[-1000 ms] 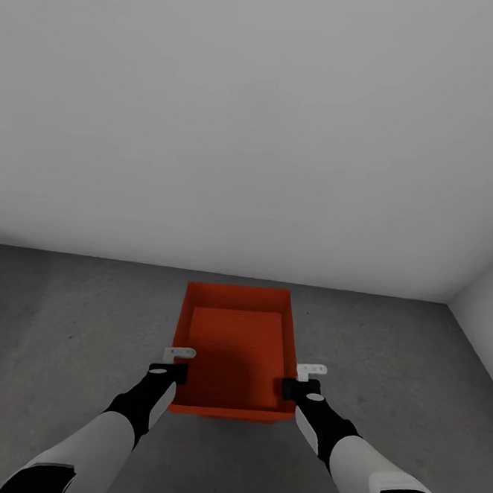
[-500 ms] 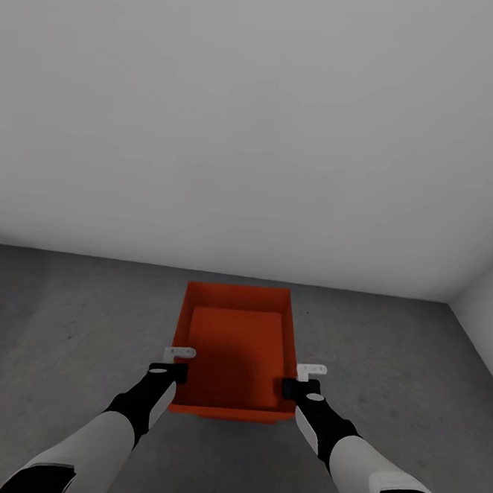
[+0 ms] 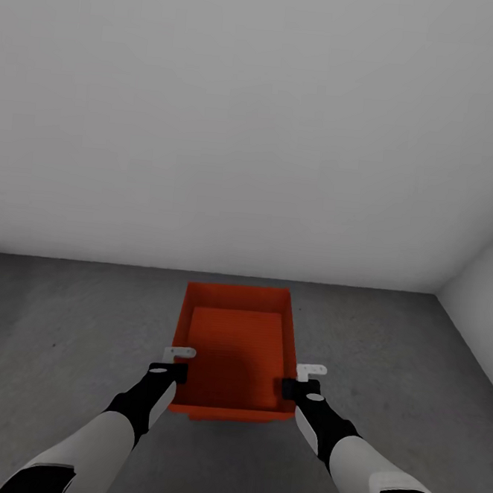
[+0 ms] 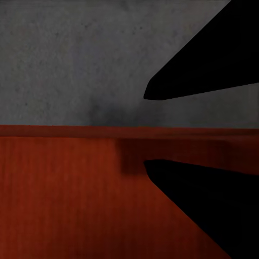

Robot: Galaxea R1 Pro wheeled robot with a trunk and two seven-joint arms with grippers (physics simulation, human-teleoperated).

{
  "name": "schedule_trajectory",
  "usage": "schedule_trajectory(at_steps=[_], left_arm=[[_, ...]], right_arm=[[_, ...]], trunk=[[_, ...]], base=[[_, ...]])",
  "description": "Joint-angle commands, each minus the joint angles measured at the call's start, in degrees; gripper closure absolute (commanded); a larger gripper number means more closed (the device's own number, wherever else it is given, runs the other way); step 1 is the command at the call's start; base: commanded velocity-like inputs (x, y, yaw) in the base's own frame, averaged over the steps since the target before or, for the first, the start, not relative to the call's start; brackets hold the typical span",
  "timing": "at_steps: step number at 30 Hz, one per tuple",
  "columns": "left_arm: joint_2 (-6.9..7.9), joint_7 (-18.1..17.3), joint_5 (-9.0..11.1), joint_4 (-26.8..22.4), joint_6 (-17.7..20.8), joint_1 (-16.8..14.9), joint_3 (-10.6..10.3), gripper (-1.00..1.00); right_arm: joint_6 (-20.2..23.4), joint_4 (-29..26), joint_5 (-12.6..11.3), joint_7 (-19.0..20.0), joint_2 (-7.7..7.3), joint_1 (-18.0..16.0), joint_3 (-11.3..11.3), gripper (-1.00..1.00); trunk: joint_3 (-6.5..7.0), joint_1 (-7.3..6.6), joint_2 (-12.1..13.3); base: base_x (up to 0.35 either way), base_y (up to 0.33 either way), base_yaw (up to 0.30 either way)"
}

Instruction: Move the two storage containers from the living room to the garage. In the garage, place one container on the floor and stack the other container on top of it (either order is fine).

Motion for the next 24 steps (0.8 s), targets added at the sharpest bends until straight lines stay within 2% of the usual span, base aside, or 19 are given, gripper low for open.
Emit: schedule_trajectory(at_steps=[1,24], left_arm=[[-0.12,-0.17,0.20,-0.22,-3.90,-0.03,0.10,1.00],[-0.13,-0.17,0.20,-0.26,-3.90,-0.03,0.10,1.00]], right_arm=[[0.10,0.16,-0.72,-0.18,0.05,-0.01,-0.23,1.00],[0.05,0.16,-0.72,-0.18,0.12,0.00,-0.22,1.00]], trunk=[[-0.24,0.23,-0.47],[-4.37,5.28,-9.69]], base=[[0.000,0.000,-0.008],[0.000,0.000,-0.001]])
